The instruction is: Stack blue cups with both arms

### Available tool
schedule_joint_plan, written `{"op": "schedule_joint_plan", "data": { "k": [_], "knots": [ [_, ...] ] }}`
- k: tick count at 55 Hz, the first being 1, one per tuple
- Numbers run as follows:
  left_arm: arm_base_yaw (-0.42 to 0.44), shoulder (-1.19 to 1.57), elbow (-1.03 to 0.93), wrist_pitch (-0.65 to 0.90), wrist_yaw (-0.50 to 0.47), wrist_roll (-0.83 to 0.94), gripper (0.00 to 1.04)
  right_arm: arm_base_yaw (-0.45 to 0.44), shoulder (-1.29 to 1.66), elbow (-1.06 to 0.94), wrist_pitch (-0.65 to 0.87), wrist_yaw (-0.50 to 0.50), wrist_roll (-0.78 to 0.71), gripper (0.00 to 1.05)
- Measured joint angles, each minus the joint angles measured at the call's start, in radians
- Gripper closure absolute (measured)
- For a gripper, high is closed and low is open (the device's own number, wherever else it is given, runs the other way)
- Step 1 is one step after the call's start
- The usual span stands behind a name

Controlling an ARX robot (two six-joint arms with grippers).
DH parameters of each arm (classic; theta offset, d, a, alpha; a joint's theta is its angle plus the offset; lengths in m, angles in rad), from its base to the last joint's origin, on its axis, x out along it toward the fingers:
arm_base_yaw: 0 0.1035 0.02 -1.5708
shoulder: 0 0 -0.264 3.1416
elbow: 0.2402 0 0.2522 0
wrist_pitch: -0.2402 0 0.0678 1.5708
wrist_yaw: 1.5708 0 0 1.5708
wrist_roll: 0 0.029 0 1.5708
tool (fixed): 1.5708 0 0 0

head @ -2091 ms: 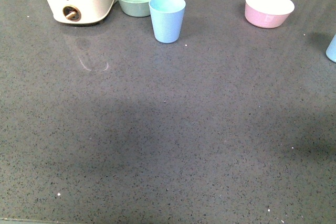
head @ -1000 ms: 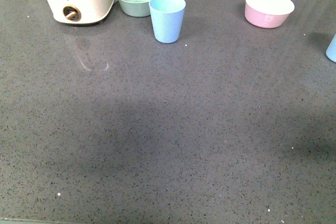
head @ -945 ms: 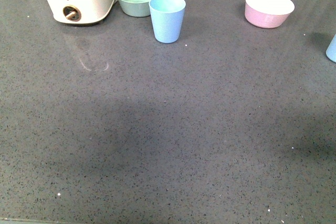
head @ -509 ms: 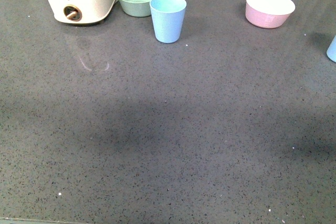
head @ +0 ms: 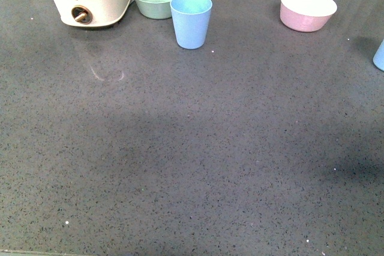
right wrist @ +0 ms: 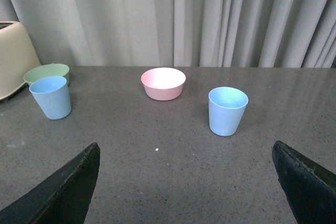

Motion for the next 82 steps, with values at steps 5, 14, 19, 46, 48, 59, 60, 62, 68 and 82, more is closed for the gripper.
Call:
{"op": "schedule_joint_plan", "data": {
  "k": [5, 14, 19, 46, 48, 59, 60, 62, 68, 82],
  "knots": [
    [-0.024, 0.065, 0.084, -0.029, -0.003, -0.014, 0.09, 0.0, 0.0, 0.0, 0.0, 0.0, 0.0, 0.09],
    [-0.069, 0.171, 0.227, -0.08, -0.025, -0.041, 0.09, 0.0, 0.0, 0.0, 0.0, 0.0, 0.0, 0.09],
    [-0.091, 0.228, 0.3, -0.105, -0.029, -0.05, 0.09, 0.0, 0.0, 0.0, 0.0, 0.0, 0.0, 0.09],
    [-0.11, 0.546, 0.71, -0.318, -0.073, -0.084, 0.09, 0.0, 0.0, 0.0, 0.0, 0.0, 0.0, 0.09],
    [-0.11, 0.563, 0.734, -0.33, -0.072, -0.087, 0.09, 0.0, 0.0, 0.0, 0.0, 0.0, 0.0, 0.09],
    [-0.111, 0.69, 0.92, -0.413, -0.072, -0.1, 0.09, 0.0, 0.0, 0.0, 0.0, 0.0, 0.0, 0.09],
    [-0.111, 0.699, 0.936, -0.421, -0.073, -0.101, 0.09, 0.0, 0.0, 0.0, 0.0, 0.0, 0.0, 0.09],
    [-0.112, 0.718, 0.965, -0.433, -0.072, -0.104, 0.09, 0.0, 0.0, 0.0, 0.0, 0.0, 0.0, 0.09],
    [-0.115, 0.752, 1.017, -0.455, -0.072, -0.11, 0.09, 0.0, 0.0, 0.0, 0.0, 0.0, 0.0, 0.09],
    [-0.125, 0.81, 1.086, -0.496, -0.102, -0.117, 0.25, 0.0, 0.0, 0.0, 0.0, 0.0, 0.0, 0.09]
  ]
}}
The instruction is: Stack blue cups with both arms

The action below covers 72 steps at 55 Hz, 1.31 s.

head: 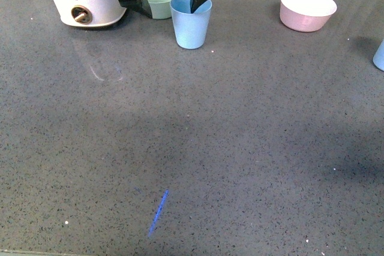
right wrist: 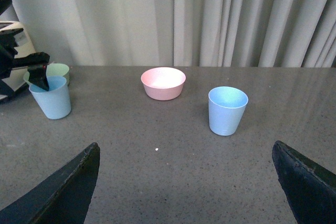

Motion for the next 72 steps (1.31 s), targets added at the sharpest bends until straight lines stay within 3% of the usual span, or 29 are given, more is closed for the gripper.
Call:
{"op": "schedule_joint_plan", "data": {
  "k": [6, 22, 27, 36, 44, 72],
  "knots": [
    [-0.005, 0.06, 0.095, -0.061, -0.003, -0.016, 0.48, 0.0, 0.0, 0.0, 0.0, 0.0, 0.0, 0.09],
    [-0.027, 0.099, 0.164, -0.13, -0.017, -0.037, 0.85, 0.0, 0.0, 0.0, 0.0, 0.0, 0.0, 0.09],
    [-0.039, 0.11, 0.194, -0.159, -0.014, -0.055, 1.03, 0.0, 0.0, 0.0, 0.0, 0.0, 0.0, 0.09],
    [-0.049, 0.098, 0.166, -0.143, -0.023, -0.069, 1.03, 0.0, 0.0, 0.0, 0.0, 0.0, 0.0, 0.09],
    [-0.072, 0.009, 0.015, -0.106, -0.023, -0.099, 1.03, 0.0, 0.0, 0.0, 0.0, 0.0, 0.0, 0.09],
    [-0.25, -0.255, -0.388, 0.033, 0.052, -0.15, 1.03, 0.0, 0.0, 0.0, 0.0, 0.0, 0.0, 0.09]
  ]
}}
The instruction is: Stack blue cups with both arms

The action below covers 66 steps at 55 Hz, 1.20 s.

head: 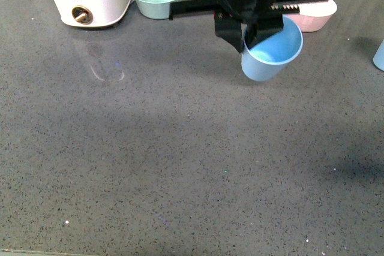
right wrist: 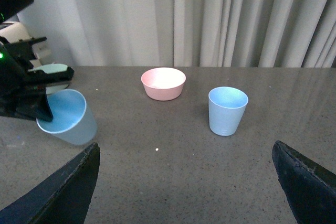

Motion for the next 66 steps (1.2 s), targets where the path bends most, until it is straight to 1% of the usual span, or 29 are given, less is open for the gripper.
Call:
{"op": "schedule_joint_plan", "data": {
  "k": [6, 24, 57, 58, 59, 61, 62, 66],
  "knots": [
    [-0.016, 0.015, -0.01, 0.0, 0.008, 0.0, 1.03, 0.0, 0.0, 0.0, 0.0, 0.0, 0.0, 0.09],
    [-0.02, 0.064, 0.033, -0.048, -0.022, -0.012, 1.03, 0.0, 0.0, 0.0, 0.0, 0.0, 0.0, 0.09],
    [-0.021, 0.074, 0.034, -0.035, -0.012, -0.036, 1.03, 0.0, 0.0, 0.0, 0.0, 0.0, 0.0, 0.09],
    [-0.021, 0.074, 0.034, -0.032, -0.012, -0.039, 1.02, 0.0, 0.0, 0.0, 0.0, 0.0, 0.0, 0.09],
    [-0.021, 0.074, 0.034, -0.027, -0.012, -0.038, 0.98, 0.0, 0.0, 0.0, 0.0, 0.0, 0.0, 0.09],
    [-0.021, 0.074, 0.034, -0.019, -0.007, -0.039, 0.91, 0.0, 0.0, 0.0, 0.0, 0.0, 0.0, 0.09],
    [-0.021, 0.074, 0.034, -0.016, -0.007, -0.039, 0.86, 0.0, 0.0, 0.0, 0.0, 0.0, 0.0, 0.09],
    [-0.021, 0.074, 0.034, -0.008, -0.012, -0.038, 0.77, 0.0, 0.0, 0.0, 0.0, 0.0, 0.0, 0.09]
  ]
}}
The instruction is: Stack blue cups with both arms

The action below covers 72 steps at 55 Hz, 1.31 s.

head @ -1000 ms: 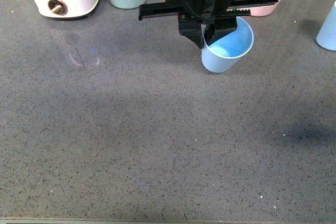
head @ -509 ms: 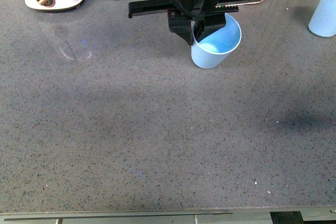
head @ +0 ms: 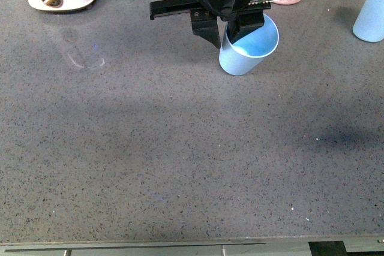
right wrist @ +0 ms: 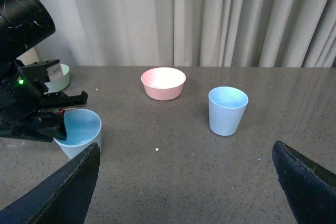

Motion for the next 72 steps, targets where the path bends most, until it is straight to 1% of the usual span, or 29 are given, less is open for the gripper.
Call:
{"op": "schedule_joint_plan", "data": {
  "k": [13, 18, 20, 23, 35, 45, 50, 56, 60, 61, 63, 65, 72],
  "knots": [
    [0.002, -0.002, -0.005, 0.022, -0.002, 0.001, 0.32, 0.0, 0.0, 0.0, 0.0, 0.0, 0.0, 0.09],
    [0.008, -0.006, -0.007, 0.026, -0.005, 0.005, 0.12, 0.0, 0.0, 0.0, 0.0, 0.0, 0.0, 0.09],
    [0.01, -0.012, -0.014, 0.027, -0.01, 0.008, 0.07, 0.0, 0.0, 0.0, 0.0, 0.0, 0.0, 0.09],
    [0.013, -0.022, -0.019, 0.029, -0.011, 0.009, 0.1, 0.0, 0.0, 0.0, 0.0, 0.0, 0.0, 0.09],
    [0.025, -0.069, -0.029, 0.042, -0.04, 0.024, 0.09, 0.0, 0.0, 0.0, 0.0, 0.0, 0.0, 0.09],
    [0.041, -0.157, -0.09, 0.098, -0.063, 0.043, 0.09, 0.0, 0.0, 0.0, 0.0, 0.0, 0.0, 0.09],
    [0.053, -0.25, -0.185, 0.182, -0.081, 0.07, 0.09, 0.0, 0.0, 0.0, 0.0, 0.0, 0.0, 0.09],
    [0.068, -0.351, -0.287, 0.283, -0.069, 0.096, 0.09, 0.0, 0.0, 0.0, 0.0, 0.0, 0.0, 0.09],
    [0.08, -0.425, -0.367, 0.391, -0.056, 0.127, 0.09, 0.0, 0.0, 0.0, 0.0, 0.0, 0.0, 0.09],
    [0.083, -0.468, -0.415, 0.452, -0.053, 0.131, 0.09, 0.0, 0.0, 0.0, 0.0, 0.0, 0.0, 0.09],
    [0.096, -0.533, -0.488, 0.523, -0.05, 0.136, 0.09, 0.0, 0.0, 0.0, 0.0, 0.0, 0.0, 0.09],
    [0.107, -0.583, -0.538, 0.568, -0.045, 0.14, 0.09, 0.0, 0.0, 0.0, 0.0, 0.0, 0.0, 0.09],
    [0.153, -0.711, -0.654, 0.647, -0.039, 0.152, 0.09, 0.0, 0.0, 0.0, 0.0, 0.0, 0.0, 0.09]
  ]
}}
